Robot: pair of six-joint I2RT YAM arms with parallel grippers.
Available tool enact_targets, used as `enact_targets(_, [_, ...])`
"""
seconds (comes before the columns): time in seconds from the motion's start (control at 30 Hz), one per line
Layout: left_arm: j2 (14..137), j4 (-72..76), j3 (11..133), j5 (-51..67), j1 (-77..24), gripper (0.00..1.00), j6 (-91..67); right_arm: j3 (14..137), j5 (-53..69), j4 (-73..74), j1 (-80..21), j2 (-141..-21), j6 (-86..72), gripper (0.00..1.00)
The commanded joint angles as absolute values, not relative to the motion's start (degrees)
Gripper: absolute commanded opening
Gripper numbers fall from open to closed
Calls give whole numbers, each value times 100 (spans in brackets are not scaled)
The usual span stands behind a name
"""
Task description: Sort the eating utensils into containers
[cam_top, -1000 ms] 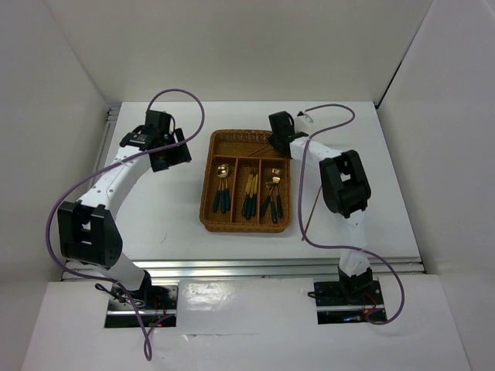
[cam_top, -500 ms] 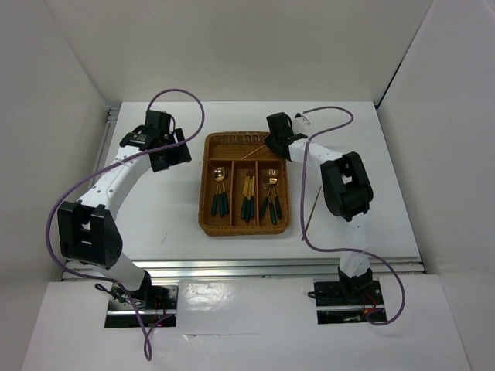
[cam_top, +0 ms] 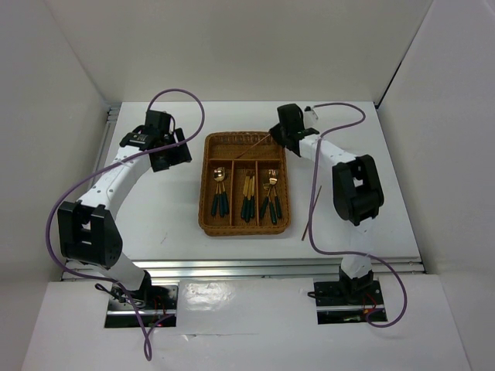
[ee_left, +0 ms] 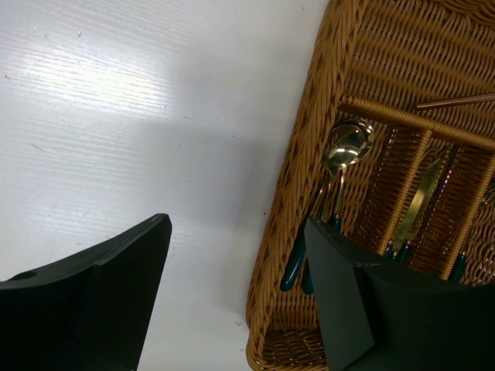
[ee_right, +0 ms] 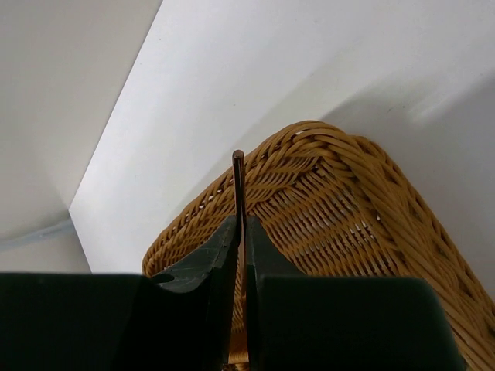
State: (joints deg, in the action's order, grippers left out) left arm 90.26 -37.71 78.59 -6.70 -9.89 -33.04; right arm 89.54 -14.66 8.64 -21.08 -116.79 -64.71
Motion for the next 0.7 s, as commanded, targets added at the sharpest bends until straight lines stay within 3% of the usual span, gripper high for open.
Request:
enact_targets(0.0, [9044,-3683,7893,-615,-1002,84,-3287,8895,-1433,756,-2074,-11391,-6583,0])
enact_targets(0.67, [9149,-3683,7893,-510,-1002,84,-3340,7787,-686,-245,-1608,-10670,-8049,0])
